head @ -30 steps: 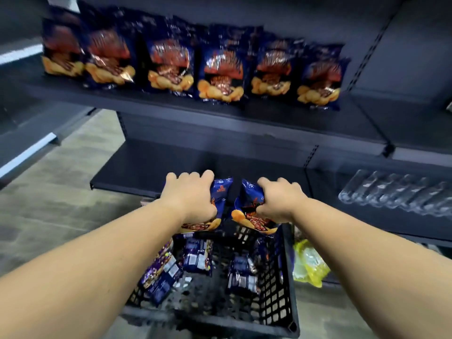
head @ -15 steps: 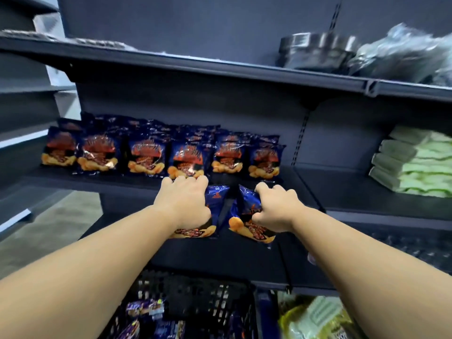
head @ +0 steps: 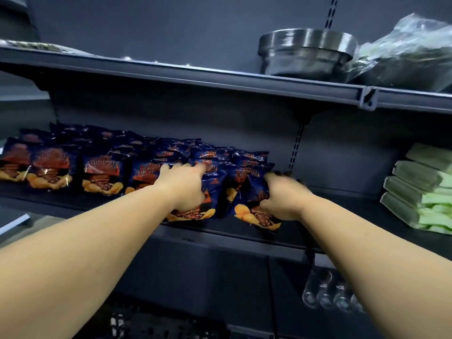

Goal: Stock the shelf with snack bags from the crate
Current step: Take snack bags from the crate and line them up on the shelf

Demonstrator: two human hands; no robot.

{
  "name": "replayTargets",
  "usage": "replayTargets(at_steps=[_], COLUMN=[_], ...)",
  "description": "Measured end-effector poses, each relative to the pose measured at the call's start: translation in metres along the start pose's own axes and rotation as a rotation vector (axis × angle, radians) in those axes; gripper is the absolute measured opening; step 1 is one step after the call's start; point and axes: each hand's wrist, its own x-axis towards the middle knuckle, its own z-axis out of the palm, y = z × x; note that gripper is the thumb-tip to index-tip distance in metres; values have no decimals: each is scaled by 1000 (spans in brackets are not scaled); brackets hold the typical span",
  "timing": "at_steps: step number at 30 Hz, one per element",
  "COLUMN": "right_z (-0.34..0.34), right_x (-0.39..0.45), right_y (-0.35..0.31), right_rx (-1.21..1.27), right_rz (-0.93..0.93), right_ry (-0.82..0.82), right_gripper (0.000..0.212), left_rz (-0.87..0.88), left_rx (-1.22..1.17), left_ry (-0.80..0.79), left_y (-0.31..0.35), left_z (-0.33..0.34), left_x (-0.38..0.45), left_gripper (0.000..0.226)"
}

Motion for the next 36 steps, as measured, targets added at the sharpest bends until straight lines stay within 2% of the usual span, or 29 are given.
replayTargets(at_steps=[5, 12, 19, 29, 36], right_z=[6, 7, 16, 36, 63], right_x=[20, 44, 72, 109, 124], right_y=[3, 0, -7, -4, 5], right_rx=[37, 20, 72, -102, -107], right_rz=[-6, 21, 51, -42, -61], right_ry=[-40, -85, -160, -48, 64], right_gripper=[59, 65, 79, 62, 72], left_rz=[-37, -39, 23, 97, 97], left_rx=[-53, -105, -64, 112, 110], left_ry=[-85, -119, -39, 27, 70], left_y=[4, 1, -5, -16, -13], left_z=[6, 16, 27, 40, 51], left_x=[23, 63, 93, 116, 126], left_gripper=[65, 68, 62, 60, 53])
